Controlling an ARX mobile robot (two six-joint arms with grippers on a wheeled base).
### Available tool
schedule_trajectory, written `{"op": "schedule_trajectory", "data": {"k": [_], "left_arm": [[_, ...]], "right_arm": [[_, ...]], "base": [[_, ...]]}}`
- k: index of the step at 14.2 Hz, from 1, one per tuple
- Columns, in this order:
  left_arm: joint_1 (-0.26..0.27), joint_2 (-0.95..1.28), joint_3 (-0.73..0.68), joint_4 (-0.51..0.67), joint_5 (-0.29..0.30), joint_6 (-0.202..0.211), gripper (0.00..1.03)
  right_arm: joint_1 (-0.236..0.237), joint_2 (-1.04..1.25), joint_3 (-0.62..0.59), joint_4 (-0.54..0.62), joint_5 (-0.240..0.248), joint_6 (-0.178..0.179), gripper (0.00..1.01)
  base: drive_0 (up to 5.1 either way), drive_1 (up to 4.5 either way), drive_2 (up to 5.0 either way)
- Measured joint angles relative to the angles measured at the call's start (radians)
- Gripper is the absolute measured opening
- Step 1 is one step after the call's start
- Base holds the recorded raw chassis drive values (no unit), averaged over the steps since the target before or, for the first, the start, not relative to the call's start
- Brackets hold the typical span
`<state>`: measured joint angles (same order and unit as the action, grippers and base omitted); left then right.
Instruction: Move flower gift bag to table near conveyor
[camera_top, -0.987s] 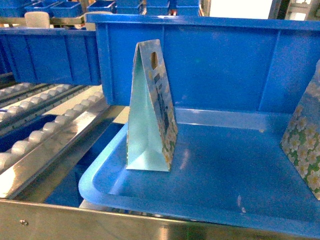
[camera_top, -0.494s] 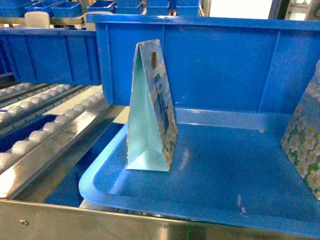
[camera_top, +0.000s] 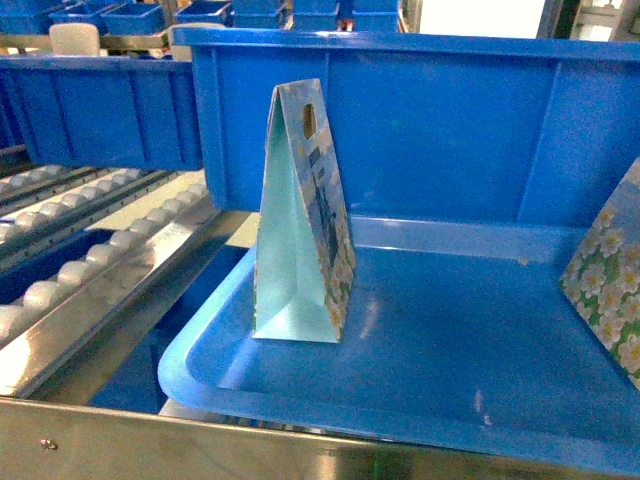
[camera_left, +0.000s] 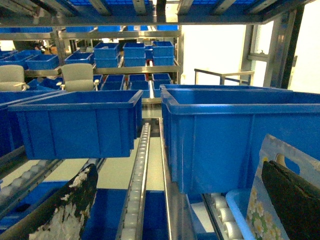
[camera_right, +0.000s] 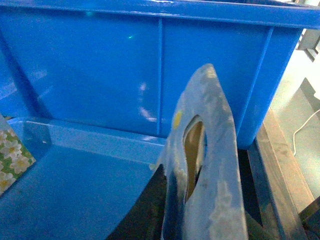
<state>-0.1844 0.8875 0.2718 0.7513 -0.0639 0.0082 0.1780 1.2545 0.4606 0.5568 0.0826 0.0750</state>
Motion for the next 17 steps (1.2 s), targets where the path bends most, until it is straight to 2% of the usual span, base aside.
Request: {"op": "schedule_trajectory", "data": {"k": [2,7,9,12,13,16,17], "left_arm": [[0.0,0.0,0.0,0.0,0.0,0.0,0.98],[0.0,0.0,0.0,0.0,0.0,0.0,0.98],[0.0,0.0,0.0,0.0,0.0,0.0,0.98],[0.0,0.0,0.0,0.0,0.0,0.0,0.98],[0.0,0.0,0.0,0.0,0.0,0.0,0.98],[0.0,0.0,0.0,0.0,0.0,0.0,0.98],[0.0,0.0,0.0,0.0,0.0,0.0,0.98]], "right_arm": [[0.0,-0.001,-0.005,0.01,-0.005,0.004,0.04],[0.012,-0.077,-0.029,0.011,-0.019,0.008,0.02],[-0.011,-0.167,-0.037,-0.043,-0.056,0.015,0.02],[-0.102,-0.383,-0.049,-0.15,-0.188,0.034,0.02],[-0.162,-0.486,-0.053,-0.193,-0.243,0.043,0.02],[-0.301,-0.658,-0.101,-0.298,-0.377,0.048,0.02],[-0.308,-0.7,-0.116,-0.335,-0.421,0.04,0.02]], "base": [[0.0,0.0,0.0],[0.0,0.0,0.0],[0.0,0.0,0.0],[0.0,0.0,0.0],[0.0,0.0,0.0],[0.0,0.0,0.0],[0.0,0.0,0.0]]}}
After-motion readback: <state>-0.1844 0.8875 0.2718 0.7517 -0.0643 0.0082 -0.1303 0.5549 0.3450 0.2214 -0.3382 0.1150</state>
